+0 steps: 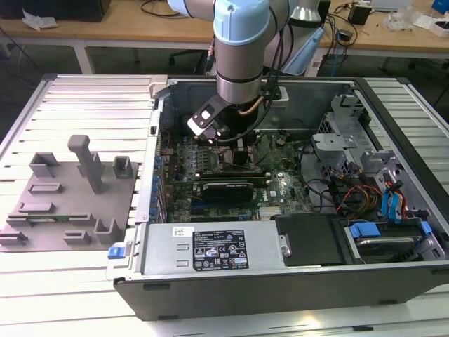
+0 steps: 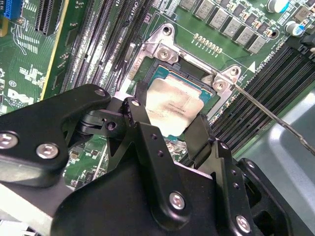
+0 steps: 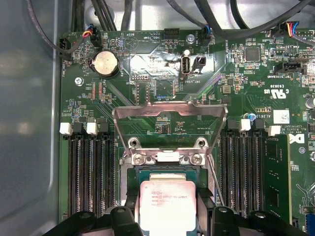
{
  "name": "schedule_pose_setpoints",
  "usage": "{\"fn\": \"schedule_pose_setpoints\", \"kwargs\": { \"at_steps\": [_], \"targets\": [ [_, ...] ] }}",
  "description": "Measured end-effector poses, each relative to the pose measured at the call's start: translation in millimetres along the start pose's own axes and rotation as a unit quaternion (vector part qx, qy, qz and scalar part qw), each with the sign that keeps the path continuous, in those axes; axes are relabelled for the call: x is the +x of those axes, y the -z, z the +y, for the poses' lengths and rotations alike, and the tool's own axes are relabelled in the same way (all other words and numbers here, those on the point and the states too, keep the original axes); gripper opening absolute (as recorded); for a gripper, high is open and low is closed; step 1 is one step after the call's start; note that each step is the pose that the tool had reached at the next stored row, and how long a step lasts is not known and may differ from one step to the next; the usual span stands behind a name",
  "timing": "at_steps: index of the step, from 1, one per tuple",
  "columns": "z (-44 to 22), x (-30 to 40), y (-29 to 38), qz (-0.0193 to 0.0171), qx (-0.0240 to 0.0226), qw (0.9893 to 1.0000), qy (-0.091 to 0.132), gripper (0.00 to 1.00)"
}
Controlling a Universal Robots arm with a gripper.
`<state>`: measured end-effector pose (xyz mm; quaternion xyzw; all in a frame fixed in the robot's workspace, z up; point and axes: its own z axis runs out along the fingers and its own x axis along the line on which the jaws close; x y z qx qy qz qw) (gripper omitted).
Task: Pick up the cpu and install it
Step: 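Place the cpu into insertion slot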
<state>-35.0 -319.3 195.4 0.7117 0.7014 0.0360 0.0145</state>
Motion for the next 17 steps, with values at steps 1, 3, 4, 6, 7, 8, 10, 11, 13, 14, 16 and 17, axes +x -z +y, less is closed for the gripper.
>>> {"fn": "schedule_pose_setpoints", "kwargs": {
  "at_steps": [1, 3, 4, 6, 7, 8, 10, 11, 13, 14, 16, 17],
  "targets": [
    [0.0, 0.0, 0.0, -0.0003, -0.0001, 1.0, 0.0, 0.55],
    [0.0, -0.2, 0.2, -0.0008, 0.0001, 1.0, 0.0, 0.62],
    [-0.1, -0.2, 0.2, -0.0008, 0.0002, 1.0, 0.0, 0.62],
    [0.0, 0.1, 0.2, -0.0008, 0.0002, 1.0, 0.0, 0.62],
    [0.0, 0.1, 0.3, -0.0007, 0.0002, 1.0, 0.0, 0.62],
    [0.1, 0.3, 1.3, -0.0007, 0.0001, 1.0, 0.0, 0.62],
    [0.3, 0.4, 3.9, -0.0006, 0.0001, 1.0, 0.0, 0.62],
    [0.3, 0.4, 4.0, -0.0006, 0.0, 1.0, 0.0, 0.62],
    [0.2, 0.4, 4.2, -0.0007, 0.0001, 1.0, 0.0, 0.62],
    [0.3, 0.3, 4.5, -0.0009, 0.0003, 1.0, 0.0, 0.62],
    [0.8, 0.6, 12.9, -0.0007, 0.0001, 1.0, 0.0, 0.62],
    [0.9, 0.7, 13.3, -0.0006, 0.0001, 1.0, 0.0, 0.62]
  ]
}}
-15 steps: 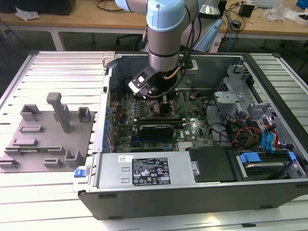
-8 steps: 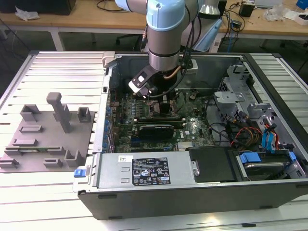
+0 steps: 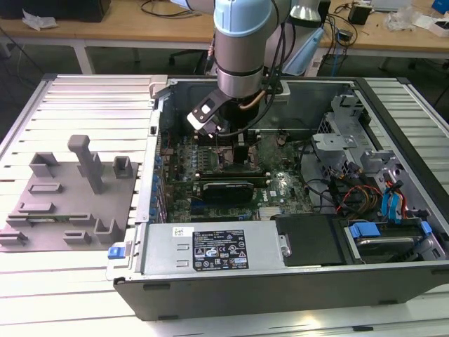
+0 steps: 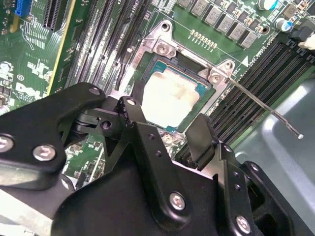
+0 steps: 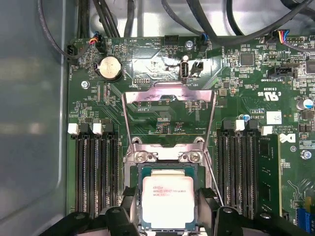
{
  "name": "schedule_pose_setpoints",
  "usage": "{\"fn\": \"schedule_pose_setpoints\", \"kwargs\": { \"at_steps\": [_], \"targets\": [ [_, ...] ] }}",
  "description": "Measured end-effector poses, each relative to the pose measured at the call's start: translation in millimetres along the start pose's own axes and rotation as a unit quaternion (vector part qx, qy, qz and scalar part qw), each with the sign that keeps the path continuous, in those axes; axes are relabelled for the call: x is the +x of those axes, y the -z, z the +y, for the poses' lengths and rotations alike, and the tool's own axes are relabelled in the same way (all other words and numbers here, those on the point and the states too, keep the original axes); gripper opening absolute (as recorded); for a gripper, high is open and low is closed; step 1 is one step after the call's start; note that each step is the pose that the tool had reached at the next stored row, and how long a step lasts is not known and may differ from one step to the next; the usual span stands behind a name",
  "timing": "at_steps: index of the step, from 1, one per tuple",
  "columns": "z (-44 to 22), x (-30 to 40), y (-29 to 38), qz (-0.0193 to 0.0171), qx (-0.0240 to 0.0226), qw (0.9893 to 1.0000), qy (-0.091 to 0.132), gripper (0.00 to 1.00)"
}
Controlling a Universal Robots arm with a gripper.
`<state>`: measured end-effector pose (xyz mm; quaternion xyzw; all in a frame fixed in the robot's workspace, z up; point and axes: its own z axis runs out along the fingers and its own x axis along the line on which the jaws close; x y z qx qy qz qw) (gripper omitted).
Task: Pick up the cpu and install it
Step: 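Place the cpu into insertion slot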
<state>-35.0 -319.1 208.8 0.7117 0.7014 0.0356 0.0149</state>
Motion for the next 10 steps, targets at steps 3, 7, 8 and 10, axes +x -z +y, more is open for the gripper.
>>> {"fn": "schedule_pose_setpoints", "kwargs": {
  "at_steps": [3, 7, 8, 10],
  "targets": [
    [0.0, 0.0, 0.6, -0.0001, 0.0001, 1.0, 0.0, 0.47],
    [0.0, 0.0, 1.0, -0.0002, 0.0001, 1.0, 0.0, 0.23],
    [0.1, 0.0, 1.1, -0.0001, 0.0001, 1.0, 0.0, 0.17],
    [0.1, 0.0, 1.3, -0.0001, 0.0001, 1.0, 0.0, 0.11]
  ]
}}
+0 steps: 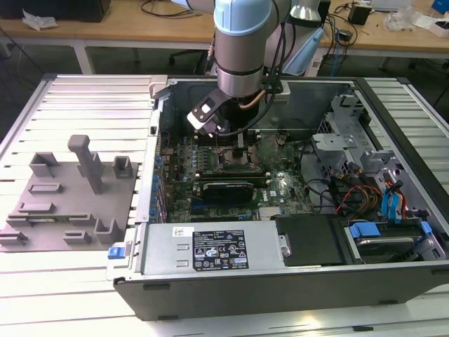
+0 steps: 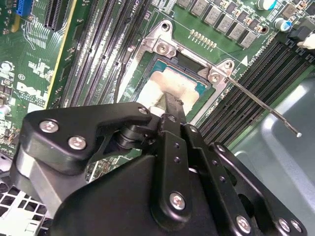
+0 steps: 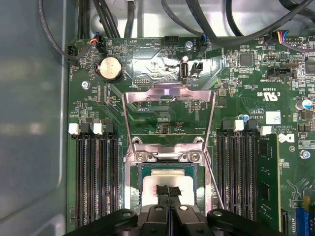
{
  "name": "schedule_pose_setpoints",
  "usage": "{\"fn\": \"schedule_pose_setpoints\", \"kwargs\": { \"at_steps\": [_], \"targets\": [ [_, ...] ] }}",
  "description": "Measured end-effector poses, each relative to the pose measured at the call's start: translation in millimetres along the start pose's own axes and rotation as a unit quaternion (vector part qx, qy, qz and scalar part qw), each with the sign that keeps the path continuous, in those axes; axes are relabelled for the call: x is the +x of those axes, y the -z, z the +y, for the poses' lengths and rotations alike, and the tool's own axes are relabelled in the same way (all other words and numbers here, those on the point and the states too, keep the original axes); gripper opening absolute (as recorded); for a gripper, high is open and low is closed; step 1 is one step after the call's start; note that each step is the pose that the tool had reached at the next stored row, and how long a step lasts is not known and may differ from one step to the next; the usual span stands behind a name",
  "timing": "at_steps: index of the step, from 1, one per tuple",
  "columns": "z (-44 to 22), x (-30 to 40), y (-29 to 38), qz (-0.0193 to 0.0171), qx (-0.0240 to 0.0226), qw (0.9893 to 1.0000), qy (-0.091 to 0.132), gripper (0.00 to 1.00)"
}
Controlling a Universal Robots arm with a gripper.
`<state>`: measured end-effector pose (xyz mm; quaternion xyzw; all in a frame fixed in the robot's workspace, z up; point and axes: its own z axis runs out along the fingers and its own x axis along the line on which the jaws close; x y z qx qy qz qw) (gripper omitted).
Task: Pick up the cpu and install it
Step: 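Place the cpu into insertion slot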
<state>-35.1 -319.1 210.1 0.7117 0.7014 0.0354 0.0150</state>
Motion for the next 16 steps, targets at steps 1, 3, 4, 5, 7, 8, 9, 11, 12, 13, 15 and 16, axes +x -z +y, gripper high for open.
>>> {"fn": "schedule_pose_setpoints", "kwargs": {
  "at_steps": [1, 3, 4, 5, 7, 8, 9, 11, 12, 13, 15, 16],
  "targets": [
    [0.0, 0.0, 0.1, 0.0, 0.0, 1.0, 0.0, 0.11],
    [0.0, 0.0, 0.2, 0.0, 0.0002, 1.0, 0.0, 0.11],
    [0.1, 0.0, 0.1, -0.0001, 0.0023, 1.0, 0.0, 0.11],
    [0.4, -0.1, 0.1, -0.0002, 0.0092, 1.0, 0.0, 0.11],
    [0.9, 0.0, -0.1, -0.0003, 0.0214, 0.9998, -0.001, 0.11],
    [0.9, -0.1, 0.0, -0.0004, 0.0222, 0.9998, -0.001, 0.11],
    [0.9, 0.0, 0.0, -0.0003, 0.0227, 0.9997, -0.001, 0.11],
    [2.8, 0.1, -0.4, -0.0001, 0.0228, 0.9997, -0.001, 0.11],
    [4.2, 0.1, -0.5, -0.0001, 0.0228, 0.9997, -0.001, 0.11],
    [5.2, 0.0, -0.6, -0.0002, 0.0228, 0.9997, -0.001, 0.11],
    [6.2, 0.1, -1.6, -0.0001, 0.0227, 0.9997, -0.001, 0.11],
    [6.1, 0.1, -2.6, -0.0001, 0.0228, 0.9997, -0.001, 0.11]
  ]
}}
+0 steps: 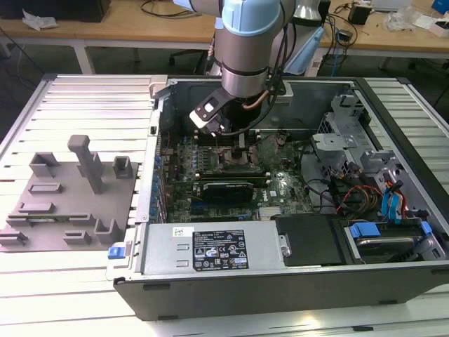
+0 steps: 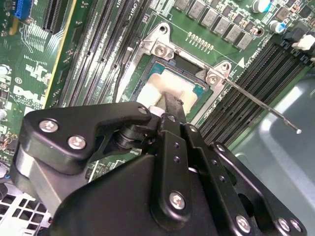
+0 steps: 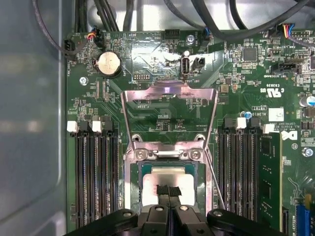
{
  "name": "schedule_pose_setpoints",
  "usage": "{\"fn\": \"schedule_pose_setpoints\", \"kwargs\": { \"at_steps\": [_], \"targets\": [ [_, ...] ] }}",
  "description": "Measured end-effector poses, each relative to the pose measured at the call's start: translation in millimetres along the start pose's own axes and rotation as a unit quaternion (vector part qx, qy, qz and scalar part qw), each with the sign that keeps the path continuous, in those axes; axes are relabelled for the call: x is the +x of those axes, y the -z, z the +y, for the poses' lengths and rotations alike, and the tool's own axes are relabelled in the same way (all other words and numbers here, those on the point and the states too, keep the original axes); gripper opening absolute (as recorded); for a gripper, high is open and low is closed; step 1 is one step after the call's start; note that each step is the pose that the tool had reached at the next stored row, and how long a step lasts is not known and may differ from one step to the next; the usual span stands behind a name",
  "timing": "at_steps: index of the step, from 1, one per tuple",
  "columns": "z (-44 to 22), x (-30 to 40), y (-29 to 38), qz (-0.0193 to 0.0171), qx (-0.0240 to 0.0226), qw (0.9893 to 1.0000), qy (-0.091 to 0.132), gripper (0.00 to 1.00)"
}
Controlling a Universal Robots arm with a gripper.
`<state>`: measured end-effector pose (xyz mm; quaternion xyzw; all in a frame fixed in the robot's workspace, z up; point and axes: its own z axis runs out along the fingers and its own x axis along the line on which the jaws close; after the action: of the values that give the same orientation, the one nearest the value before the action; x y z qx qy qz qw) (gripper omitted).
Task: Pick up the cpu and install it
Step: 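Place the cpu into insertion slot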
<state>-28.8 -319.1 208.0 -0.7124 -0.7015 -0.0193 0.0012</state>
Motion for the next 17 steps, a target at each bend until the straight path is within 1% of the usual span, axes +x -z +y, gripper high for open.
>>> {"fn": "schedule_pose_setpoints", "kwargs": {
  "at_steps": [6, 17],
  "targets": [
    [-0.1, -0.2, -3.2, -0.0003, 0.0002, 1.0, 0.0, 0.11],
    [-0.1, -0.2, -4.6, -0.0001, 0.0, 1.0, 0.0, 0.11]
  ]
}}
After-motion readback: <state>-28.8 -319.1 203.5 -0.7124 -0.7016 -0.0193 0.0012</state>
